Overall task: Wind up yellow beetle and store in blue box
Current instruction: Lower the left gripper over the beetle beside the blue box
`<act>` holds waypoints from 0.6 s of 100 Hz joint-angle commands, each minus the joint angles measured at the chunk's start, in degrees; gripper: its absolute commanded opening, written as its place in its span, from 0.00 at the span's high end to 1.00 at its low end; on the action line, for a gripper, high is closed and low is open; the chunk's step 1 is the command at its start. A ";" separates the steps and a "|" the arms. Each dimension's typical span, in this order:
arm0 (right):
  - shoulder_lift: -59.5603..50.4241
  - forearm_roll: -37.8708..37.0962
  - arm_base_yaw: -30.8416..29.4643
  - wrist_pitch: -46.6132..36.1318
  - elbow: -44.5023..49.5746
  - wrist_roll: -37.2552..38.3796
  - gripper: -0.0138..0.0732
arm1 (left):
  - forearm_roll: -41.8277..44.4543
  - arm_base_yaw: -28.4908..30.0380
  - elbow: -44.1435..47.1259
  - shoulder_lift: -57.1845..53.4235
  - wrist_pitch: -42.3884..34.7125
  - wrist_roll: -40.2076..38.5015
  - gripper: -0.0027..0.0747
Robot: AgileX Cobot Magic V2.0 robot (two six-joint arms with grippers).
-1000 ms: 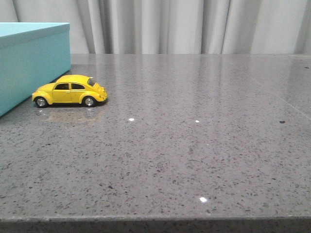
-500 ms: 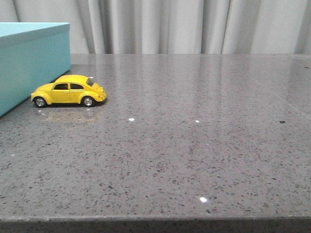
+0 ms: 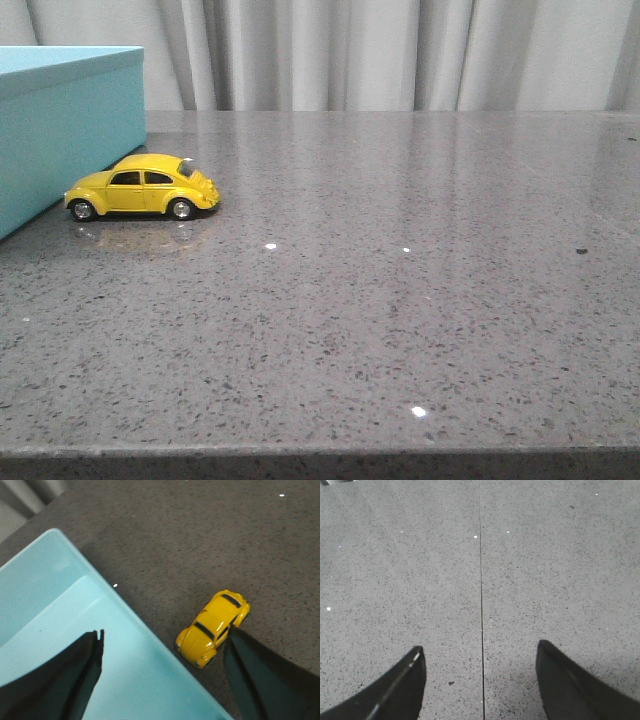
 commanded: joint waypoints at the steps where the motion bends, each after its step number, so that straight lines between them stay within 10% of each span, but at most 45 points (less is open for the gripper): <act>1: -0.45 -0.88 0.06 -4.17 -1.36 -0.86 0.29 | -2.73 -1.77 -5.73 2.20 1.62 2.54 0.35; 60: -0.45 -0.83 0.06 -5.24 -1.36 -0.87 0.29 | 16.91 -21.75 -9.67 16.60 1.01 2.63 0.35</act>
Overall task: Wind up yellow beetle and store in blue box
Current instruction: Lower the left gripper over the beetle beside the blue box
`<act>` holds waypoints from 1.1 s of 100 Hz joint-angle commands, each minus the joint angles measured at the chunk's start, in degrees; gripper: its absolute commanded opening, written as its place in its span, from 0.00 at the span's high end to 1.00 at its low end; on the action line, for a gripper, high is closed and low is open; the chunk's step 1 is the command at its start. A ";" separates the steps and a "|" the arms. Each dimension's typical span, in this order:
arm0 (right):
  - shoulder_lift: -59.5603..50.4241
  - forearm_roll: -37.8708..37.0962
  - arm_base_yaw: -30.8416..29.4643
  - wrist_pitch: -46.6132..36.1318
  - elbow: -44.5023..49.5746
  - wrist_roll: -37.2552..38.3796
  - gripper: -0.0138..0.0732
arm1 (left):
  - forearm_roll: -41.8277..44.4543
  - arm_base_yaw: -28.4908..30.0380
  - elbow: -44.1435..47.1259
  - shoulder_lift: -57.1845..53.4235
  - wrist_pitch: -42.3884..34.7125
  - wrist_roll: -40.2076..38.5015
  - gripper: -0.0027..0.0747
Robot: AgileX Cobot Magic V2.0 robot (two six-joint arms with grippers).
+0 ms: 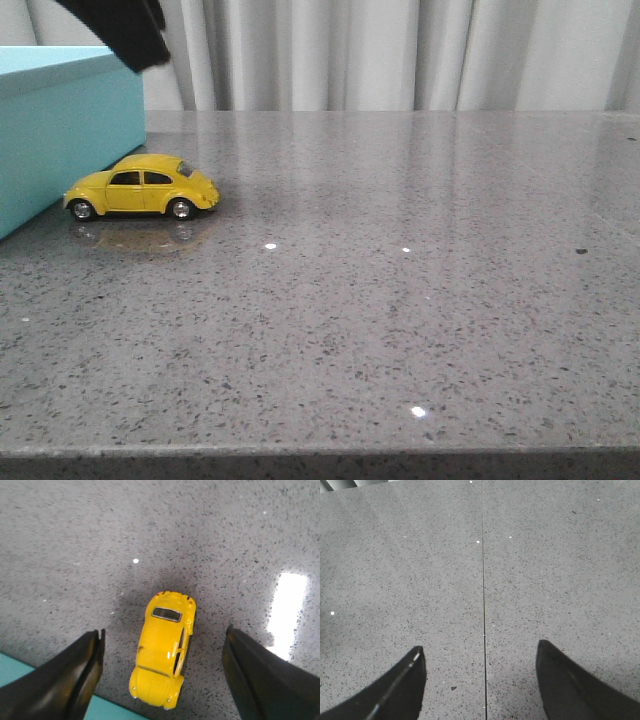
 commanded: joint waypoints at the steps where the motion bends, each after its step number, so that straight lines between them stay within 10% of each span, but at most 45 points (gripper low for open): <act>1: -0.45 -0.96 0.06 -4.21 -1.36 -0.77 0.29 | 0.17 -0.71 -1.86 -0.13 -2.48 0.03 0.35; 110: -0.45 -0.96 0.06 -4.21 -1.36 -0.77 0.29 | 1.85 -0.71 -1.86 11.05 -3.97 -0.51 0.39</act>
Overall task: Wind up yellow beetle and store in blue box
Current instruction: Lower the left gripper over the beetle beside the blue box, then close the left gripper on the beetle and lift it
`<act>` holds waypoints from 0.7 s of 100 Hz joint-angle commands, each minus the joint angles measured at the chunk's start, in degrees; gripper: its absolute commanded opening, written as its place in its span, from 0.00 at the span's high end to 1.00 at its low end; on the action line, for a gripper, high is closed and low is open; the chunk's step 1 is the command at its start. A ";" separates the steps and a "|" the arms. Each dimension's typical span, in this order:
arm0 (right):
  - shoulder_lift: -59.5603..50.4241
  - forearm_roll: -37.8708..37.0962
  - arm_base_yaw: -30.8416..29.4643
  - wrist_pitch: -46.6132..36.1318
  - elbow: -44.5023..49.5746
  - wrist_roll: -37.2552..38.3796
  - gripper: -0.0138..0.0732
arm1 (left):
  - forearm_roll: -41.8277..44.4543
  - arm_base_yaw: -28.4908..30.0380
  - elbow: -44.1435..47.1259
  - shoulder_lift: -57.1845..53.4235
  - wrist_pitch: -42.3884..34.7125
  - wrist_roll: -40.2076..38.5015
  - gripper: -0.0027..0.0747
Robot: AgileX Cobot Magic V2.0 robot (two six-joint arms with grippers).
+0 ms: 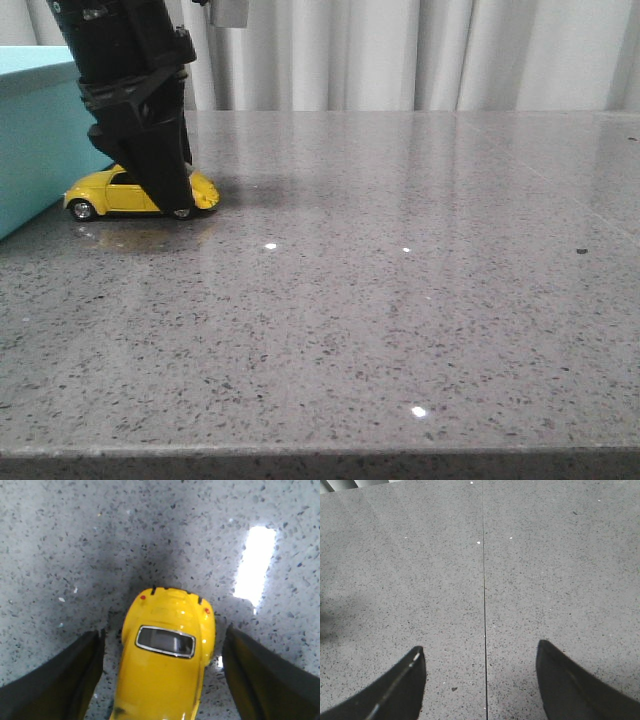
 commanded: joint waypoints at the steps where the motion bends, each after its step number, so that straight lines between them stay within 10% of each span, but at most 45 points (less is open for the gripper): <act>1: -0.45 -0.96 0.06 -3.97 -1.36 -0.77 0.29 | -0.75 -0.53 -1.74 -2.53 -1.47 -0.59 0.39; 37: -0.45 -0.96 0.06 -3.97 -1.36 -0.77 0.29 | -0.75 -0.53 -1.74 -2.53 -1.37 -0.69 0.70; 70: -0.45 -0.96 0.06 -3.97 -1.36 -0.77 0.29 | -1.65 -0.53 -8.85 -2.53 0.74 -4.11 0.75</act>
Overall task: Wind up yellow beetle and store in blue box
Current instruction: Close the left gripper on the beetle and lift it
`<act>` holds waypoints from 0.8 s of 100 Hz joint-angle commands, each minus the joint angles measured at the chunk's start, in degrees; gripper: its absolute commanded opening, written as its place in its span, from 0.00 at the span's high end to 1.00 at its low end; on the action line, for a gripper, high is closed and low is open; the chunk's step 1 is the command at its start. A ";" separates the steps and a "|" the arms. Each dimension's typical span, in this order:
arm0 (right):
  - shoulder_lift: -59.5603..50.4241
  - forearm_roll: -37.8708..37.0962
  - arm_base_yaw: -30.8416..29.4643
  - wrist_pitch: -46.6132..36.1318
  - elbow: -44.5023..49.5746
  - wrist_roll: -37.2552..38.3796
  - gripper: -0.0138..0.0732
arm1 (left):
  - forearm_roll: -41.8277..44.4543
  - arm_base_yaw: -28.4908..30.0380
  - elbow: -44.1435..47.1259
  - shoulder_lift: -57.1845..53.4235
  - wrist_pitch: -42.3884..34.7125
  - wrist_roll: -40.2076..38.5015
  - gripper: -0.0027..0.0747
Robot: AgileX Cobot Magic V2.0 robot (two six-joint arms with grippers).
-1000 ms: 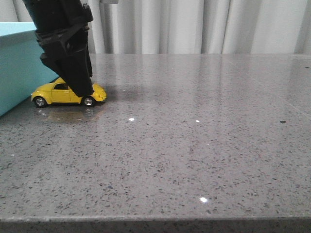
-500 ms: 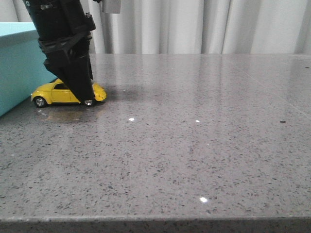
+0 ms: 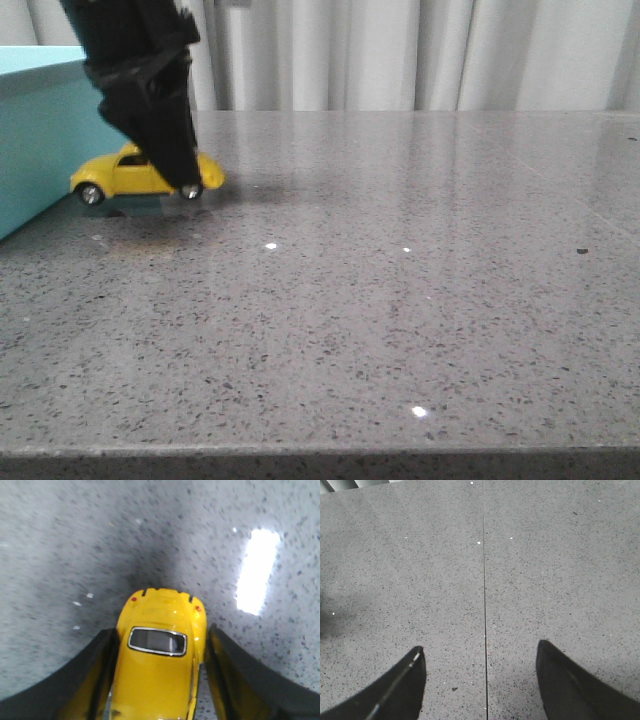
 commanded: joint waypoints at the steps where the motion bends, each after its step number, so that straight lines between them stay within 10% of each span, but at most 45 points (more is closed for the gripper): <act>1: -0.45 -0.96 0.06 -3.97 -1.36 -0.77 0.29 | -1.53 -0.53 -5.52 -2.66 -0.75 -3.13 0.75; 40: -0.45 -0.97 0.06 -3.52 -1.36 -0.81 0.29 | 8.63 1.77 -24.56 -4.10 2.32 -28.43 0.75; 80: -0.45 -0.97 0.06 -3.59 -1.36 -0.81 0.29 | 13.75 15.40 -25.21 -4.73 10.30 -44.69 0.75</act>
